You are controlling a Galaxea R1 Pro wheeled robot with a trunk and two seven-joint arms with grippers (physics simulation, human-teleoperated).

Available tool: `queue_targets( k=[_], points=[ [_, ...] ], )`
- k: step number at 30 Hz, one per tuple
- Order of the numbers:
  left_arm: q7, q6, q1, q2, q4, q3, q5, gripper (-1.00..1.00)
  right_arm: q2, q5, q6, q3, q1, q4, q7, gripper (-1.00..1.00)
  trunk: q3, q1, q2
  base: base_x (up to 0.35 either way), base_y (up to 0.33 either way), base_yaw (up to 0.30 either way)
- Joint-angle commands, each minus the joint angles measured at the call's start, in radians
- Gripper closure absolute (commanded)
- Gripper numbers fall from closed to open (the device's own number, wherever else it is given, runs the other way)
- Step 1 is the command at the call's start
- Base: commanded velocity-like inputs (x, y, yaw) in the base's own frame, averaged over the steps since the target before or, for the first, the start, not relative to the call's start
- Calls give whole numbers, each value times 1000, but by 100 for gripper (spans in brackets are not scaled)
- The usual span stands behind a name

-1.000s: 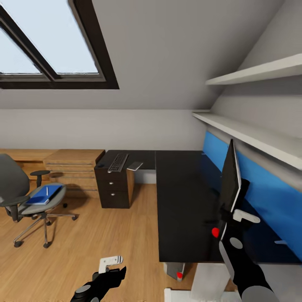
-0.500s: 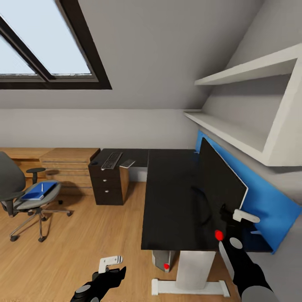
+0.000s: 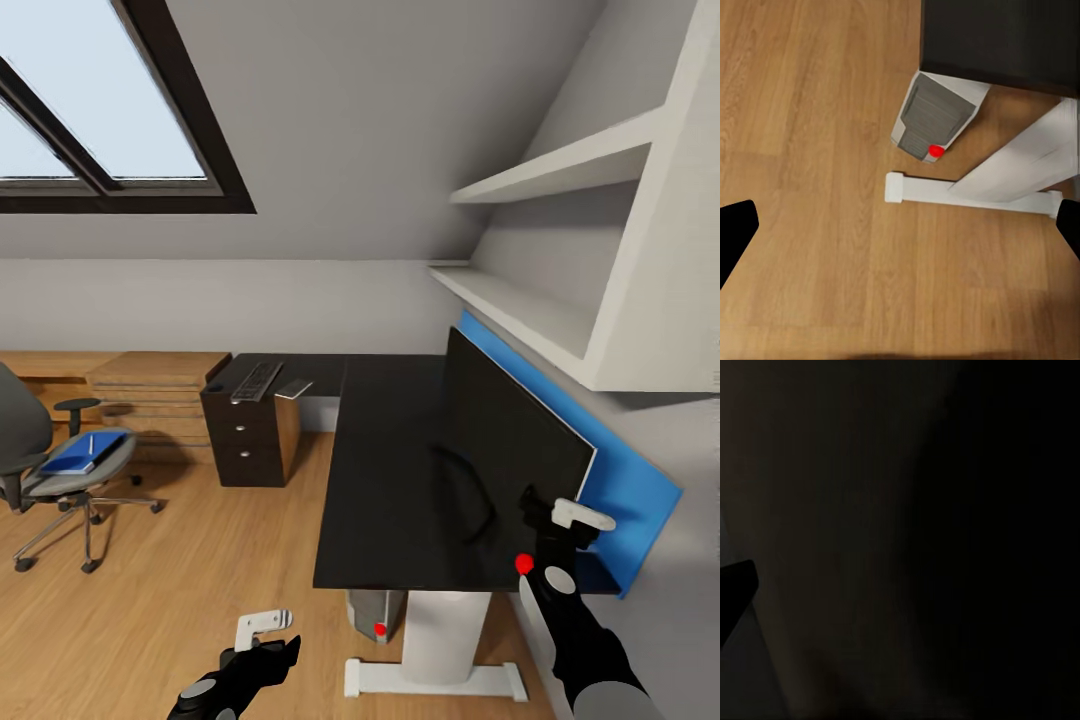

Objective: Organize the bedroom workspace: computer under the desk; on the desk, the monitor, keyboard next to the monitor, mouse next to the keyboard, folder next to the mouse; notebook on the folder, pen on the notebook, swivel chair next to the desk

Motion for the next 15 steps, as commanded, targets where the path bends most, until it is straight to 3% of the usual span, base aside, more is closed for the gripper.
queue_targets(
  k=[1, 15],
  points=[
    [10, 1, -1, 1, -1, -3, 10, -100, 0, 3, -2, 0, 0, 1, -4, -100, -1, 0, -1, 0, -102, 0],
    [10, 1, -1, 1, -1, -3, 9, -100, 0, 3, -1, 0, 0, 0, -4, -100, -1, 0, -1, 0, -26, 0]
  ],
)
